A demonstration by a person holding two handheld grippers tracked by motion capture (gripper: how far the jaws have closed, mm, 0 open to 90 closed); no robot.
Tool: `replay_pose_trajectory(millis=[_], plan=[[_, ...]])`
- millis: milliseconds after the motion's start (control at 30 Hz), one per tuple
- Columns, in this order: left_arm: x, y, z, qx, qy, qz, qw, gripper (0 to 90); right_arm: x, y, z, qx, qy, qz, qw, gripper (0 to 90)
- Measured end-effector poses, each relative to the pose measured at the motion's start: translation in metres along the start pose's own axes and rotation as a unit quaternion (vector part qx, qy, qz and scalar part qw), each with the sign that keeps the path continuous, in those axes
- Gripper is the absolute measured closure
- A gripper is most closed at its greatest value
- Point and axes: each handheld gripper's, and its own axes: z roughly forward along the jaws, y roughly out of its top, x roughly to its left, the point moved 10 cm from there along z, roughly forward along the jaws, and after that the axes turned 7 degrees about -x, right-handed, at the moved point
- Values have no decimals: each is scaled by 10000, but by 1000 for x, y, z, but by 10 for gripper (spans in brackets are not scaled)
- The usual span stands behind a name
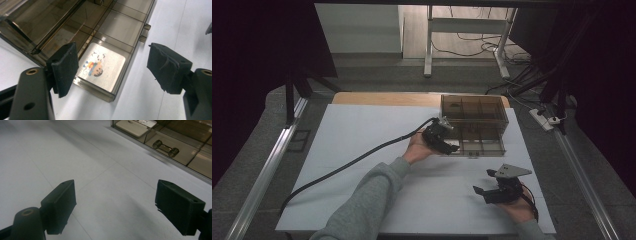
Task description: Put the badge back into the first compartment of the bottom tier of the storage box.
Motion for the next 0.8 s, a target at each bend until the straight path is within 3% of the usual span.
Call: replay_pose_trajectory(millis=[233, 500, 800], plan=[[1, -2, -7, 3, 51, -68, 10000, 248, 0, 0, 0, -3, -9, -9, 10000, 171], [-2, -19, -20, 21, 96, -56, 9999, 250, -1, -1, -1, 27, -17, -5, 10000, 171], [0, -35, -45, -115, 131, -137, 9998, 258, 0, -3, 0, 30, -24, 35, 10000, 171]])
